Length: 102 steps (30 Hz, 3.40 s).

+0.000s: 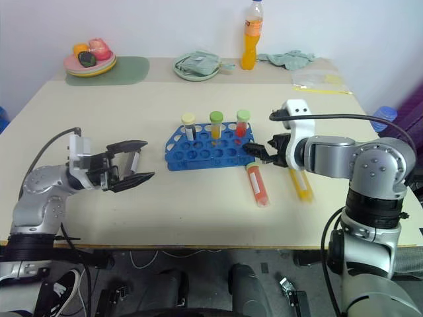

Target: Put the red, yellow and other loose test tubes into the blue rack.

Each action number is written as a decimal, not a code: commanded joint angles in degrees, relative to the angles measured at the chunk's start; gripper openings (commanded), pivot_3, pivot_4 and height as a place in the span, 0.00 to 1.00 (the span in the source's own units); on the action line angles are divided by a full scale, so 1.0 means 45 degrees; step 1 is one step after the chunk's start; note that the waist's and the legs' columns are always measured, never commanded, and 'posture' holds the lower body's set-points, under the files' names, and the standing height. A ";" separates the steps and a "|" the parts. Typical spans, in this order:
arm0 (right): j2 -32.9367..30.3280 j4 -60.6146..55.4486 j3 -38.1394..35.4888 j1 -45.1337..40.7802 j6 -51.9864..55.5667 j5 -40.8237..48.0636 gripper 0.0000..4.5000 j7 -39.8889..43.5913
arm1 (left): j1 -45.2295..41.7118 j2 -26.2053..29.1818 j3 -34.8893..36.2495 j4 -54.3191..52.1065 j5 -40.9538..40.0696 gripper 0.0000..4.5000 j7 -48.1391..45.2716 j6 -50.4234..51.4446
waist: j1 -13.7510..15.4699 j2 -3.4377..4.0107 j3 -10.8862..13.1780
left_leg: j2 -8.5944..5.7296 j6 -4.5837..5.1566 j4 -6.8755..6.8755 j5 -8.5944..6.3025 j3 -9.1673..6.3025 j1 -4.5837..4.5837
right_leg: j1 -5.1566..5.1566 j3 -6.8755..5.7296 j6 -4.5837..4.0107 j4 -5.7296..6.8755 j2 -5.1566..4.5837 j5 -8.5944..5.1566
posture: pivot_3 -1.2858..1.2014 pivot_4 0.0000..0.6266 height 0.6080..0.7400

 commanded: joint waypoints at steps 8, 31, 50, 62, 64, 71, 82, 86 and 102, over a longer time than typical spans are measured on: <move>-0.3358 -0.0458 0.4810 0.0293 -0.4357 0.6295 1.00 -0.5120 | -0.0209 0.0060 -0.0018 -0.0111 0.0103 1.00 -0.0299 -0.0384 | -0.0240 -0.0014 -0.0006 | 0.0026 0.0010 -0.0002 0.0004 -0.0026 0.0004 | -0.0003 -0.0005 -0.0001 0.0003 0.0053 -0.0004 | 0.52 0.24 1.00; -0.1866 0.2655 0.6627 -0.1514 -0.3023 0.6295 1.00 -0.6688 | 0.1116 -0.0253 -0.0078 -0.1544 0.0081 1.00 0.0679 -0.0517 | -0.0281 -0.0016 -0.0009 | 0.0042 0.0012 -0.0004 0.0005 -0.0027 -0.0011 | -0.0017 -0.0007 -0.0003 -0.0001 0.0037 -0.0005 | 0.52 0.24 1.00; -0.0901 0.4062 0.6839 -0.1802 -0.2492 0.6295 1.00 -0.6974 | 0.2185 -0.0168 0.0053 -0.2610 -0.0038 1.00 0.1284 -0.0505 | -0.0286 -0.0016 -0.0009 | 0.0043 0.0012 -0.0005 0.0005 -0.0026 -0.0016 | -0.0022 -0.0007 -0.0002 -0.0004 0.0036 -0.0004 | 0.52 0.24 1.00; -0.0867 0.3816 0.6576 -0.1236 -0.2917 0.6295 0.18 -0.7625 | 0.2387 -0.0169 0.0042 -0.2832 -0.0112 1.00 0.1444 -0.0473 | -0.0293 -0.0017 -0.0011 | 0.0043 0.0012 -0.0006 0.0005 -0.0026 -0.0016 | -0.0023 -0.0006 -0.0003 -0.0006 0.0037 -0.0005 | 0.52 0.24 1.00; -0.0744 0.3899 0.6394 -0.1709 -0.3096 0.6295 0.18 -0.7828 | 0.2329 -0.0163 0.0033 -0.2743 -0.0117 1.00 0.1408 -0.0469 | -0.0308 -0.0019 -0.0012 | 0.0044 0.0012 -0.0006 0.0005 -0.0027 -0.0016 | -0.0023 -0.0007 -0.0003 -0.0005 0.0039 -0.0005 | 0.52 0.24 1.00; -0.2481 0.1729 0.7165 -0.2509 -0.0888 0.6295 0.18 -0.1162 | 0.1555 -0.0247 -0.0150 -0.1975 0.0027 1.00 0.1136 -0.0613 | -0.0206 -0.0001 -0.0001 | 0.0044 0.0012 -0.0012 0.0005 -0.0037 -0.0022 | -0.0029 -0.0022 -0.0003 -0.0009 0.0041 -0.0005 | 0.52 0.24 1.00; -0.1557 -0.2607 0.3344 0.0529 -0.6872 -0.0148 0.18 0.4508 | 0.0227 -0.0027 0.0029 -0.0608 0.0018 1.00 0.0673 -0.0764 | -0.0285 -0.0037 -0.0025 | 0.0047 0.0018 -0.0017 0.0001 -0.0043 -0.0031 | -0.0015 -0.0041 0.0003 -0.0056 0.0040 -0.0002 | 0.52 0.24 1.00; 0.0132 -0.3093 0.3575 0.1539 -1.0484 -0.4606 0.18 0.6101 | -0.0035 0.0188 0.0280 -0.0287 -0.0071 1.00 0.0624 -0.0715 | -0.0270 -0.0037 -0.0025 | 0.0049 0.0018 -0.0017 0.0001 -0.0047 -0.0026 | -0.0026 -0.0044 0.0038 -0.0030 0.0053 0.0017 | 0.52 0.24 1.00; 0.5678 0.0904 0.4680 0.4714 -1.9978 -1.4759 0.18 0.7781 | -0.0420 0.1048 0.0681 -0.0288 -0.0048 1.00 0.0495 -0.0105 | -0.0273 -0.0036 -0.0024 | 0.0031 0.0013 -0.0014 0.0004 -0.0041 -0.0004 | -0.0018 -0.0045 0.0005 0.0011 0.0050 -0.0001 | 0.52 0.24 1.00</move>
